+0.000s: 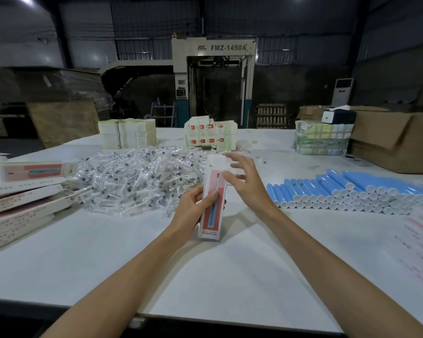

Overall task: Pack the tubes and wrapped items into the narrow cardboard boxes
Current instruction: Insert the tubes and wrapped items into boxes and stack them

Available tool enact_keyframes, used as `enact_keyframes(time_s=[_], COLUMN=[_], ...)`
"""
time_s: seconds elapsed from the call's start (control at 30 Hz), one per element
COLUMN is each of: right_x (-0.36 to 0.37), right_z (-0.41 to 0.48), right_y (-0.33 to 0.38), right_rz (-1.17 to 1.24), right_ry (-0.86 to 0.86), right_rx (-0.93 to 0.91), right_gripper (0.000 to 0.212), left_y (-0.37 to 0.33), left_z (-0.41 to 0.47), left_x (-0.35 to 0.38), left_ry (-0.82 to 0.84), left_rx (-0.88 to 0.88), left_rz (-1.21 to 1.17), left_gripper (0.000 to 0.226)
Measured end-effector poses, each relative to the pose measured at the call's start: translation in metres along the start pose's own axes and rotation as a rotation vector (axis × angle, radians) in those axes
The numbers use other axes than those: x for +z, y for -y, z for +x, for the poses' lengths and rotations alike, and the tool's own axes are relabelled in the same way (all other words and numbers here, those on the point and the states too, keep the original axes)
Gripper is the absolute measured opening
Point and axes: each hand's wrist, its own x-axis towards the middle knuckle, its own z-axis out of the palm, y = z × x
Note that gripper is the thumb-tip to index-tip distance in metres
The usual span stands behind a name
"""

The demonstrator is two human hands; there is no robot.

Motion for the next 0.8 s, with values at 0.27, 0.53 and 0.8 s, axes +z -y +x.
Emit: enact_keyframes(time_s=[0.27, 0.53, 0.8], right_x=[0.002, -0.01, -0.022], right_z=[-0.017, -0.016, -0.016], right_y=[-0.019, -0.021, -0.028], right_rz=[0.218, 0.272, 0.231], right_ry=[0.005, -0.032, -0.057], right_rx=[-0.005, -0.024, 0.021], right_gripper=[0.045, 0.046, 0.035], left_y=[-0.001, -0.024, -0.015], left_z=[-0.001, 0.018, 0.043], left_x=[0.007, 0.014, 0.03], left_ry=[0.044, 0.109, 0.086], left_rx=[0.019, 0.153, 0.136], left_rz=[0.041, 0.191, 0.112], left_gripper=[0.035, 0.083, 0.057])
